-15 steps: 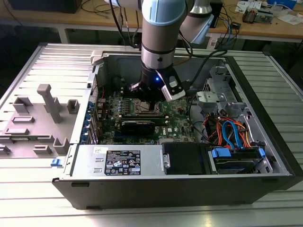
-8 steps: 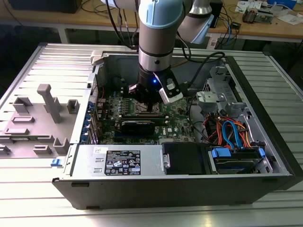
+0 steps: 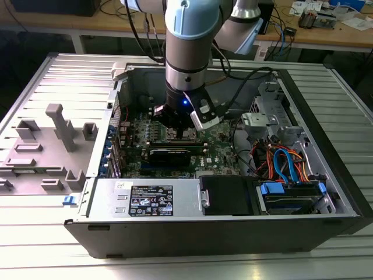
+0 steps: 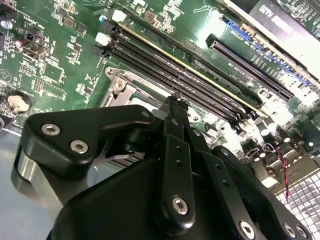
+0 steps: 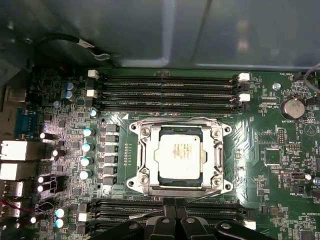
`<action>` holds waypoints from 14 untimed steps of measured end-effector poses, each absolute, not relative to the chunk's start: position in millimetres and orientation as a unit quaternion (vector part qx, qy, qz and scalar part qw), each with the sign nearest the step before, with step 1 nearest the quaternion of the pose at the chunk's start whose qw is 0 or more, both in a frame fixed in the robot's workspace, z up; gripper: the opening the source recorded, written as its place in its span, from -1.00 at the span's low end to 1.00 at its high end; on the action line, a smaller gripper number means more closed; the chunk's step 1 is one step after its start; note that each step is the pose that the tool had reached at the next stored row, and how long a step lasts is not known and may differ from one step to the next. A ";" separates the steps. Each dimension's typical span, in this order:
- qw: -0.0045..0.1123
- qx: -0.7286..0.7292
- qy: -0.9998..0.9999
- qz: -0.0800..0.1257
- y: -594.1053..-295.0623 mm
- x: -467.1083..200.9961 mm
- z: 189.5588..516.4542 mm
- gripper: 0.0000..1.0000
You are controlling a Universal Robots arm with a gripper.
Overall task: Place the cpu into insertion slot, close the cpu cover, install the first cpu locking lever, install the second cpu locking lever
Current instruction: 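Install the second cpu locking lever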
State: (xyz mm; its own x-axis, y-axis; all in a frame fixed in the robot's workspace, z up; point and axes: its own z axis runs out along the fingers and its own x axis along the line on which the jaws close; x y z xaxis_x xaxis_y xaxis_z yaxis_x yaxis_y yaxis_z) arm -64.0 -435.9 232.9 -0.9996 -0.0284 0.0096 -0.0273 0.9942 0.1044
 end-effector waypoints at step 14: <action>0.007 0.014 -0.997 -0.078 -445.6 -73.9 231.0 -0.79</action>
